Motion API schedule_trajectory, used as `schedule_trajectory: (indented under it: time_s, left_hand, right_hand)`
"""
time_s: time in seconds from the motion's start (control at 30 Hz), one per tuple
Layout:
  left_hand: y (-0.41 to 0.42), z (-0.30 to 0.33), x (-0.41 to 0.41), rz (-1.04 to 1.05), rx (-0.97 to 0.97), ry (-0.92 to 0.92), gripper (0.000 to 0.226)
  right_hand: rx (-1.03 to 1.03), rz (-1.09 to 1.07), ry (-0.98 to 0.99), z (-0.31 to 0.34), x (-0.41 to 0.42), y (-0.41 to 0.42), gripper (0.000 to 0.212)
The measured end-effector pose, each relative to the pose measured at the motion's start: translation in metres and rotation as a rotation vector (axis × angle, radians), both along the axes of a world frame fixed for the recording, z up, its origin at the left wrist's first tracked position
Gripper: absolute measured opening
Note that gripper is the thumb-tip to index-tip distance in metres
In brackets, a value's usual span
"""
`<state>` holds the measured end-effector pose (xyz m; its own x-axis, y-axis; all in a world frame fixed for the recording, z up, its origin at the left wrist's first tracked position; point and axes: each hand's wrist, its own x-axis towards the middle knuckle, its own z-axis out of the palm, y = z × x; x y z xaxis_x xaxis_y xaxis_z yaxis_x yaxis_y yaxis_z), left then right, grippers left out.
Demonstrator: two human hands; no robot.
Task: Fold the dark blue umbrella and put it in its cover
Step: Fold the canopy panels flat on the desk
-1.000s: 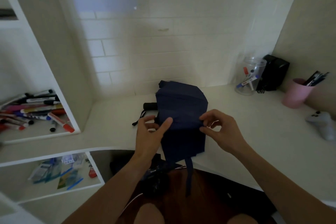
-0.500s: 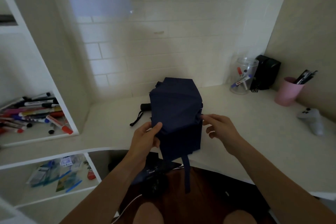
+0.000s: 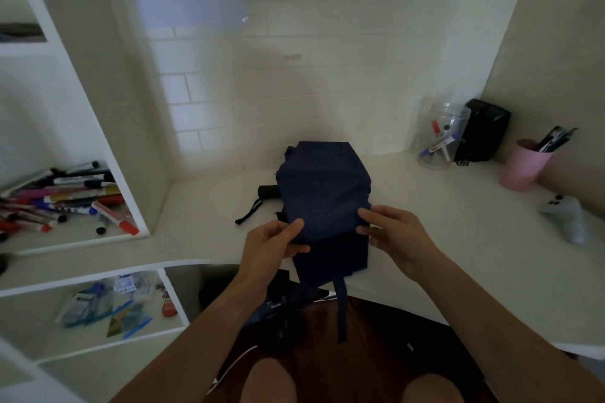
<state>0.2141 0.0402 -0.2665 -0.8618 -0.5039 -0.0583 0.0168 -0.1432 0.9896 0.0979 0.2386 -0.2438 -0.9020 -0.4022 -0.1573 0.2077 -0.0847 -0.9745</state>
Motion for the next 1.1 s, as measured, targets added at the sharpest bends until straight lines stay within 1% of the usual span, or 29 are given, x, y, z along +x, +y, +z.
schedule_trajectory:
  time_s: [0.1,0.17,0.27,0.33,0.47,0.63,0.7,0.77,0.87,1.0,1.1]
  left_hand:
    - [0.003,-0.005,-0.001,0.016,-0.016,-0.022,0.041]
    - [0.002,-0.009,0.0,0.027,-0.043,-0.027,0.046]
    - [-0.001,-0.02,0.005,0.042,-0.214,-0.071,0.046]
    - [-0.002,-0.024,0.007,0.055,-0.327,-0.096,0.044]
    - [0.0,-0.027,0.009,-0.022,-0.429,-0.113,0.039]
    - [0.001,-0.034,0.01,-0.058,-0.584,-0.132,0.033]
    - [-0.001,-0.037,0.01,-0.055,-0.632,-0.146,0.034]
    - [-0.003,-0.039,0.008,-0.049,-0.672,-0.141,0.036]
    - [-0.004,-0.041,0.006,-0.043,-0.727,-0.15,0.038]
    - [-0.005,-0.045,0.002,-0.021,-0.798,-0.139,0.051]
    - [-0.007,-0.055,0.002,-0.035,-0.884,-0.089,0.042]
  right_hand:
    - [-0.079,-0.033,-0.106,-0.006,0.001,0.0,0.03]
    - [-0.061,-0.067,-0.133,-0.009,0.002,0.002,0.035]
    - [0.017,-0.081,-0.138,-0.016,0.003,0.005,0.037]
    - [0.028,-0.102,-0.146,-0.02,0.002,0.005,0.037]
    - [-0.001,-0.131,-0.209,-0.022,0.002,0.005,0.046]
    - [0.062,-0.13,-0.202,-0.025,0.004,0.01,0.03]
    - [0.073,-0.121,-0.213,-0.025,0.006,0.012,0.027]
    - [0.083,-0.086,-0.267,-0.024,0.008,0.013,0.025]
    - [0.14,-0.052,-0.315,-0.026,0.011,0.014,0.023]
    - [0.197,-0.079,-0.222,-0.029,0.015,0.017,0.022]
    - [0.338,-0.101,-0.079,-0.036,0.014,0.02,0.018]
